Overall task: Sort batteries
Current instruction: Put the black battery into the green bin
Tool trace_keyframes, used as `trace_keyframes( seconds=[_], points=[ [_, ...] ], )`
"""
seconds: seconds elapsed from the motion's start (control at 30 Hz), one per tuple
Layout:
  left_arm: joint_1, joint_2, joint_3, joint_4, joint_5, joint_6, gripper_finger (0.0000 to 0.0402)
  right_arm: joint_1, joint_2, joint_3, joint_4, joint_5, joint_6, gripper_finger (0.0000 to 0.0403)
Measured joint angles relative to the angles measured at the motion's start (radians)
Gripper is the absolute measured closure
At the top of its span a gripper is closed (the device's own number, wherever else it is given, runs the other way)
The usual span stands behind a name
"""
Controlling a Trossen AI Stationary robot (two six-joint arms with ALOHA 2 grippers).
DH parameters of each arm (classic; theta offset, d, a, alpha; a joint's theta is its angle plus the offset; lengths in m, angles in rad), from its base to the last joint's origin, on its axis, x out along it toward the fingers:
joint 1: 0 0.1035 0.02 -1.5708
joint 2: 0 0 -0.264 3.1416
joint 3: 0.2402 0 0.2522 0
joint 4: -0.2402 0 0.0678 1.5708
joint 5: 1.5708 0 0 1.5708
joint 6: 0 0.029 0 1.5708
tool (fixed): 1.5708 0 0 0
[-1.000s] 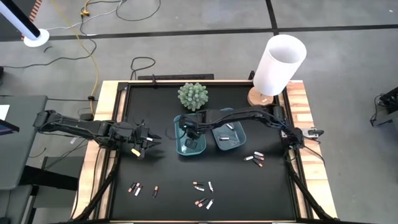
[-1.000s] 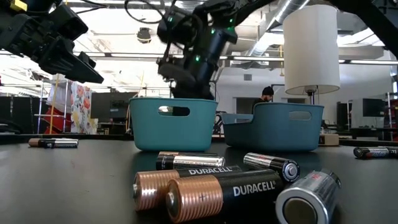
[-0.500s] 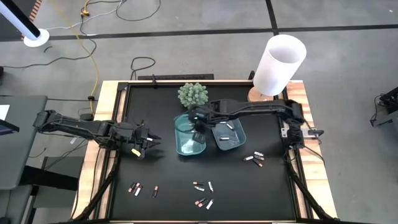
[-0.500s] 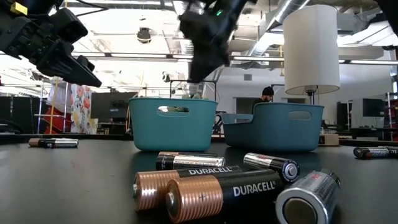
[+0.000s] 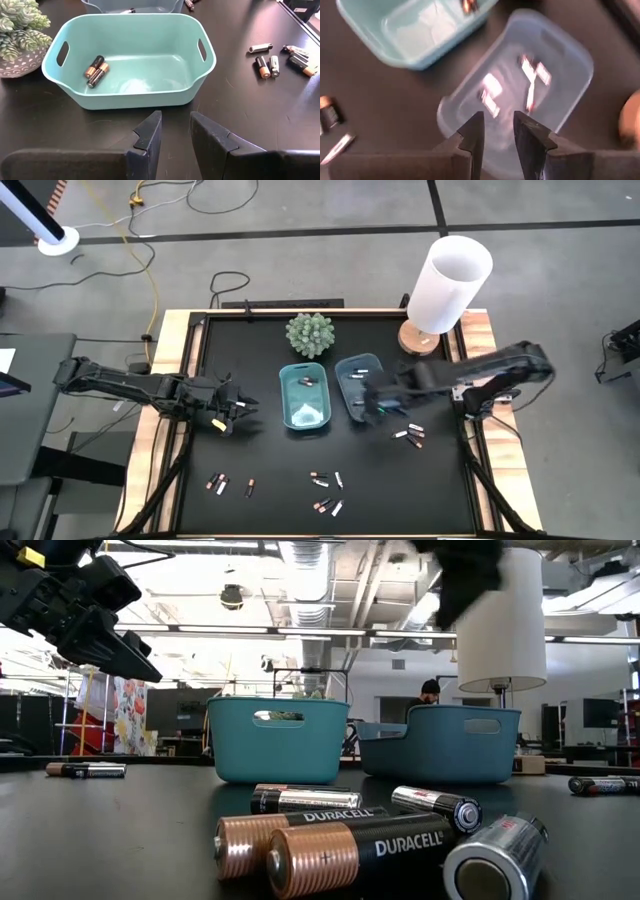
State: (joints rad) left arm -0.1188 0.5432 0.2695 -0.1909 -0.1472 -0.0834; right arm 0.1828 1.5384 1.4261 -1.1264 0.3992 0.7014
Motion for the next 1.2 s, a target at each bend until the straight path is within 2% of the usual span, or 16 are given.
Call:
trace_keyframes(
  seconds=[0.27, 0.37, 0.43, 0.53, 0.8, 0.93, 1.2],
  points=[
    [0.000, 0.000, 0.000, 0.001, 0.000, 0.000, 0.0304, 0.191, -0.247, -0.360, -0.013, 0.000, 0.485, 0.0284],
    [0.000, 0.000, 0.000, 0.002, 0.000, 0.000, 0.0304, 0.251, -0.298, -0.464, -0.015, -0.001, 0.593, 0.0284],
    [0.000, 0.000, 0.000, 0.002, 0.000, 0.000, 0.0304, 0.281, -0.314, -0.522, 0.001, -0.003, 0.607, 0.0284],
    [0.000, 0.000, 0.000, 0.003, 0.000, 0.000, 0.0304, 0.315, -0.325, -0.597, 0.074, -0.009, 0.567, 0.0284],
    [0.000, 0.000, 0.000, 0.012, -0.001, 0.008, 0.0304, 0.347, -0.292, -0.744, 0.438, -0.060, 0.257, 0.0285],
    [0.000, 0.000, 0.000, 0.023, -0.002, 0.011, 0.0304, 0.345, -0.223, -0.749, 0.486, -0.095, 0.139, 0.0285],
    [0.000, 0.000, 0.000, 0.024, -0.002, 0.011, 0.0304, 0.330, -0.069, -0.745, 0.503, -0.197, 0.056, 0.0285]
  ],
)
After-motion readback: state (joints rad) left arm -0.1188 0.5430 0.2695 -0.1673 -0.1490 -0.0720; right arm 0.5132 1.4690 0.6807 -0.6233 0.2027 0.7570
